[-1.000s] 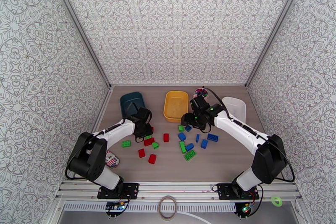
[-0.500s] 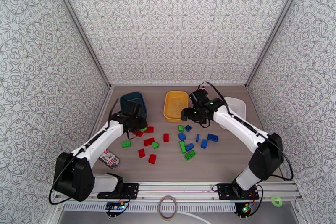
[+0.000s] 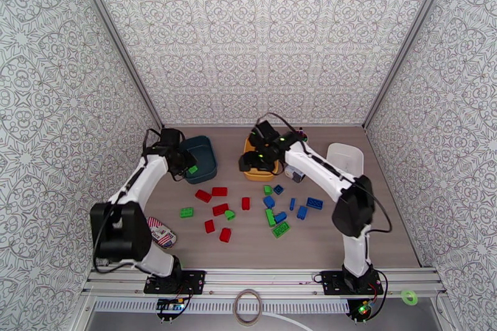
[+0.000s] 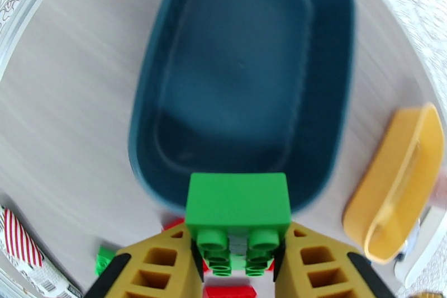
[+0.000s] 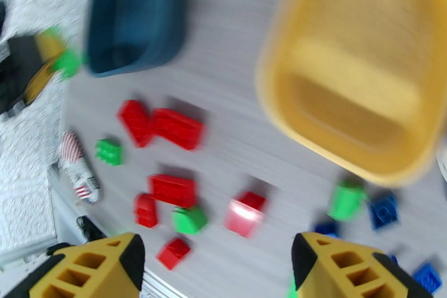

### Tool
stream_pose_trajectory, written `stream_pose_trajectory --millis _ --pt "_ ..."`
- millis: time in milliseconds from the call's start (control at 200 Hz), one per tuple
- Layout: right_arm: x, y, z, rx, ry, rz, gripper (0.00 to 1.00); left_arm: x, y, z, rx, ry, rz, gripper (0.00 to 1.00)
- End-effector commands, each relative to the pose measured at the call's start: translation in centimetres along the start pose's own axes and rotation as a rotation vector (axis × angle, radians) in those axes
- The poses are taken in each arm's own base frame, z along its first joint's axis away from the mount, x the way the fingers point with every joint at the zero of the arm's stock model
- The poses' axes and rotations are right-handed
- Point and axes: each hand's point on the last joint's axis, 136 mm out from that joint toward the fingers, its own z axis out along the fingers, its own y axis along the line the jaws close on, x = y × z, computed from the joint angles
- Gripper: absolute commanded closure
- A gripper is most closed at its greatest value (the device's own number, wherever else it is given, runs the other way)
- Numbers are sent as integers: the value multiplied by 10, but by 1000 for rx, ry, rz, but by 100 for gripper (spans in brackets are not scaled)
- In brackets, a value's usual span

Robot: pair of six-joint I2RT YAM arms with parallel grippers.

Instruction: Sort the legos into containers by color

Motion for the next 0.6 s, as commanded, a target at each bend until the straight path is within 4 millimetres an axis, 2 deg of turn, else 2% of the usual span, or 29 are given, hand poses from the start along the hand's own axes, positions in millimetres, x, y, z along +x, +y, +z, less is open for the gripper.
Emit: stream_pose_trajectory --millis 0,70,160,200,305,350,470,595 --pt "10 29 20 -71 93 -102 26 -12 -2 7 5 25 10 69" --pt "5 43 29 -89 103 -136 26 -18 -4 14 -2 33 14 68" --pt "3 47 41 -91 129 -147 26 -24 -5 21 -10 47 16 65" --pt "-1 50 40 -98 120 -155 26 -26 -7 22 -8 49 19 59" --pt "-2 50 45 -97 122 -159 24 -29 -11 20 -3 45 30 33" --pt "-2 48 45 -93 118 -157 23 -30 -12 16 -6 40 35 26" --pt "2 42 45 -72 114 -149 23 -29 -10 5 -15 27 38 22" --pt "2 37 39 -42 92 -156 22 -19 -2 -12 -34 14 25 22"
